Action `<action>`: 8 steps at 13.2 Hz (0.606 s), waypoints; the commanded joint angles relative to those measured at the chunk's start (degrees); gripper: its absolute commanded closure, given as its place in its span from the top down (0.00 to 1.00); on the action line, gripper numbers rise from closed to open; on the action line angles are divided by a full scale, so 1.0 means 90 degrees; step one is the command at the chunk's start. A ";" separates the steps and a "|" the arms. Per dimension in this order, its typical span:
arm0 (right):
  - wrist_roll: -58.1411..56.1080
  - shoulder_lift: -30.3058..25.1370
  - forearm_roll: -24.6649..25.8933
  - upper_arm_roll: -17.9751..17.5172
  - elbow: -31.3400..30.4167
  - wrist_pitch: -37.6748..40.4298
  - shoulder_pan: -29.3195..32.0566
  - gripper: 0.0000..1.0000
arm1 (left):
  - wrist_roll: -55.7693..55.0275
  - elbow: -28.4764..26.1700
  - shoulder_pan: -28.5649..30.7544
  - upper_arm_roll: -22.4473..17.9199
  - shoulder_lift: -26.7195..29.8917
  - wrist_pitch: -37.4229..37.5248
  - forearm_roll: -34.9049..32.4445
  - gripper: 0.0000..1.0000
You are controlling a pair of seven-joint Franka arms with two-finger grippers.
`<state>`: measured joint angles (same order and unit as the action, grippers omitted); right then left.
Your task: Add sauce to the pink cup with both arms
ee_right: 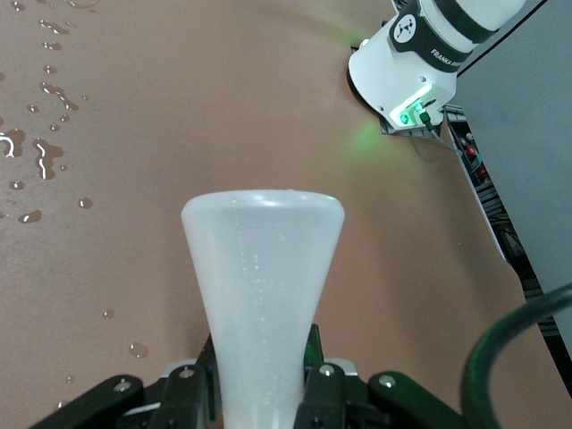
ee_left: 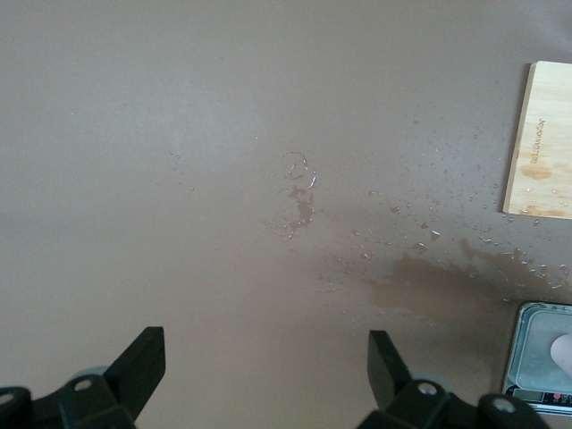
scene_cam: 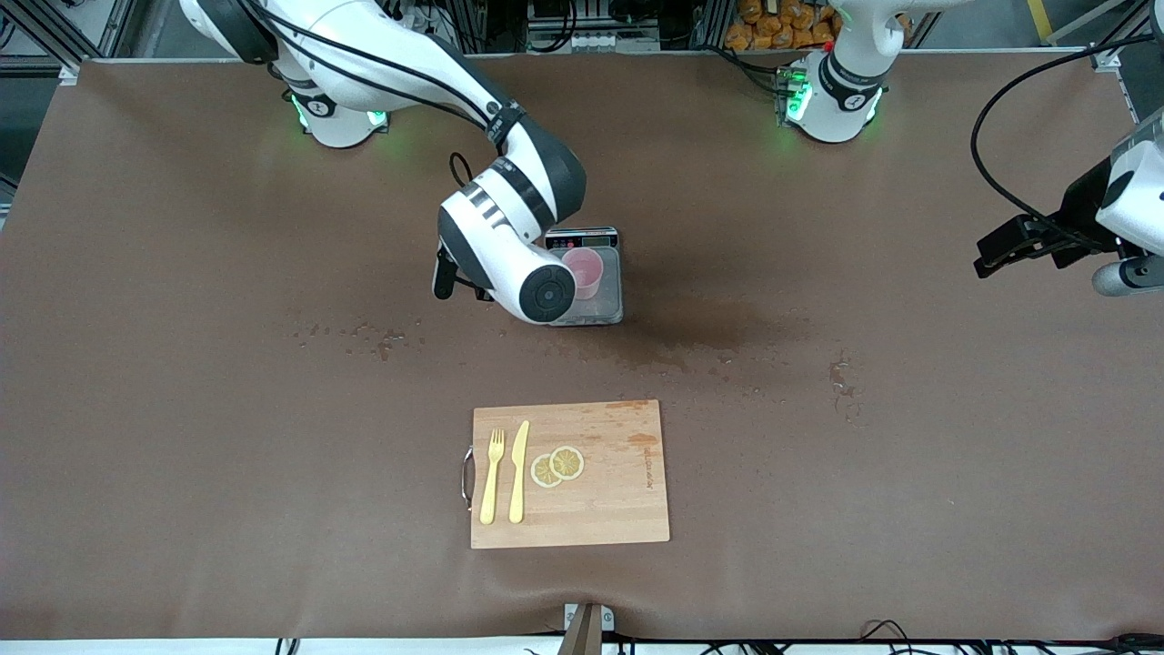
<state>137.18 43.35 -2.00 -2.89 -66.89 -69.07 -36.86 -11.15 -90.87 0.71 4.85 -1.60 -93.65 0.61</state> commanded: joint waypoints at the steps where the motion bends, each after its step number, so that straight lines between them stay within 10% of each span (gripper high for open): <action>1: -0.0026 -0.0080 -0.0099 -0.0099 0.0118 0.0086 0.0189 0.00 | 0.0106 -0.0050 0.0038 0.0008 0.0031 -0.0083 0.0127 1.00; 8: -0.0504 -0.0148 -0.0129 -0.0109 0.0274 0.0184 0.0365 0.00 | 0.0106 -0.0060 0.0038 0.0017 -0.0018 -0.0112 0.0127 1.00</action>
<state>134.21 43.21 -2.24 -3.01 -64.82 -68.74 -34.93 -11.15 -91.09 0.70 4.90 -1.95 -94.01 0.61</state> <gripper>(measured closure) 0.634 0.000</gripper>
